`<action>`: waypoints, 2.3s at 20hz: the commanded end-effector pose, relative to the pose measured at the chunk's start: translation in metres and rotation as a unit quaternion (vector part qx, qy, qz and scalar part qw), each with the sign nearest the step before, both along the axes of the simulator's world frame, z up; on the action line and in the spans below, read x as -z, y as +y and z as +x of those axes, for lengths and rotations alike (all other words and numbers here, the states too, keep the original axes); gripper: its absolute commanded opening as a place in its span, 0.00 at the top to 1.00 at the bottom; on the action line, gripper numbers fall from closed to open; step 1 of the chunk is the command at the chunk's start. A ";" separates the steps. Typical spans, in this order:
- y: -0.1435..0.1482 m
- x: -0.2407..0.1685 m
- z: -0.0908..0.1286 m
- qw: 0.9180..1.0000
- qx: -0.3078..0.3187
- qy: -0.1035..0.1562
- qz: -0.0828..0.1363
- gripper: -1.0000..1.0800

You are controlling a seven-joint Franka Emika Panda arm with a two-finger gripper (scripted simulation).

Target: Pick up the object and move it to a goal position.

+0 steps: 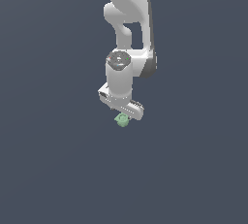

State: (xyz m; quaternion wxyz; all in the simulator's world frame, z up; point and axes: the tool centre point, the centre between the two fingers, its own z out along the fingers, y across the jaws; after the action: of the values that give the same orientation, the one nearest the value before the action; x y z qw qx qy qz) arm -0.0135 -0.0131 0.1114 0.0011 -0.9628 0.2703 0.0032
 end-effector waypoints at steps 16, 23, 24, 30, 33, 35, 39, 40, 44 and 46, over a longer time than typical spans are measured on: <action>0.007 0.022 -0.003 0.993 0.118 -0.003 -0.002 0.04; 0.007 0.031 -0.003 0.993 0.116 -0.002 -0.002 0.04; 0.007 0.035 -0.003 0.993 0.117 -0.002 -0.002 0.04; 0.007 0.064 -0.004 0.993 0.118 -0.003 -0.002 0.04; 0.007 0.071 -0.003 0.993 0.118 -0.003 -0.002 0.04; 0.008 0.072 -0.003 0.993 0.118 -0.003 -0.002 0.04; 0.008 0.072 -0.003 0.993 0.118 -0.003 -0.002 1.00; 0.008 0.072 -0.003 0.993 0.118 -0.003 -0.002 1.00; 0.008 0.072 -0.003 0.993 0.118 -0.003 -0.002 1.00; 0.008 0.071 -0.002 0.993 0.118 -0.003 -0.002 1.00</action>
State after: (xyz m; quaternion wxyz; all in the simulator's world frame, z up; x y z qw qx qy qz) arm -0.0160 -0.0052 0.0406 0.0005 -0.9241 0.3821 -0.0007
